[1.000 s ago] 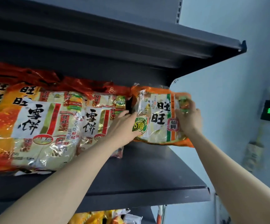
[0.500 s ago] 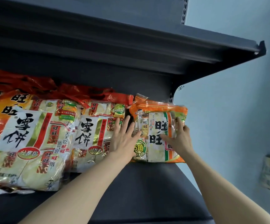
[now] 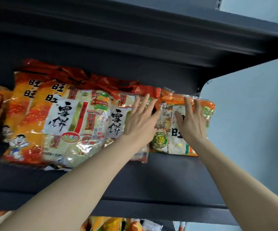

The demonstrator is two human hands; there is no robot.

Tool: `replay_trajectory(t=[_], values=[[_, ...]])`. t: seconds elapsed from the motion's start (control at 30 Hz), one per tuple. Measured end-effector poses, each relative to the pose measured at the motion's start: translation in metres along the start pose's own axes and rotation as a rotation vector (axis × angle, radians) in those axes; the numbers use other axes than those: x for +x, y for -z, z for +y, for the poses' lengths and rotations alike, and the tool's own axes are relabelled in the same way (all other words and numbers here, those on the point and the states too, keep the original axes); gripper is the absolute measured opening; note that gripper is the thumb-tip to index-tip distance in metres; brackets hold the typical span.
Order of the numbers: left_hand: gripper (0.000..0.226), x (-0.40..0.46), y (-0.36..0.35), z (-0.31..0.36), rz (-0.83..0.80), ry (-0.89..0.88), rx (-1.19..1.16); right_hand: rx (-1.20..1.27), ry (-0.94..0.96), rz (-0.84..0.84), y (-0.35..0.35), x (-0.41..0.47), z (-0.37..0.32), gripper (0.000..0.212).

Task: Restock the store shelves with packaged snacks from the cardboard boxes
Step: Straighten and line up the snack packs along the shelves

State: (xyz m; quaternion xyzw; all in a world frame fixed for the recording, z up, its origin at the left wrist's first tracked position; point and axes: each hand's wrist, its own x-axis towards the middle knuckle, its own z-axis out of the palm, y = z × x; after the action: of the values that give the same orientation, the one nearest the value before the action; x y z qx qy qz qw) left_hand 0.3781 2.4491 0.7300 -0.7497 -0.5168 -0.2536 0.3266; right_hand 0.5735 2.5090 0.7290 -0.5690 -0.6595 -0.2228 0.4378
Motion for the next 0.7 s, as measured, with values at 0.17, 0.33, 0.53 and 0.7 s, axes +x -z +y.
replay_trajectory(t=[0.17, 0.33, 0.53, 0.7], values=[[0.070, -0.046, 0.038, -0.067, 0.123, 0.118, -0.041, 0.077, 0.214, 0.016, 0.007, -0.017, -0.100, 0.052], [0.081, -0.115, 0.049, -0.159, 0.112, 0.322, -0.069, 0.282, 0.279, -0.136, -0.005, -0.059, -0.205, 0.056], [0.119, -0.199, 0.045, -0.250, -0.309, 0.738, -0.461, 0.488, -0.113, -0.371, -0.023, -0.096, -0.275, 0.087], [0.135, -0.216, 0.043, -0.292, -0.132, 0.698, -0.728, 0.595, -0.083, -0.182, -0.028, -0.102, -0.326, 0.078]])
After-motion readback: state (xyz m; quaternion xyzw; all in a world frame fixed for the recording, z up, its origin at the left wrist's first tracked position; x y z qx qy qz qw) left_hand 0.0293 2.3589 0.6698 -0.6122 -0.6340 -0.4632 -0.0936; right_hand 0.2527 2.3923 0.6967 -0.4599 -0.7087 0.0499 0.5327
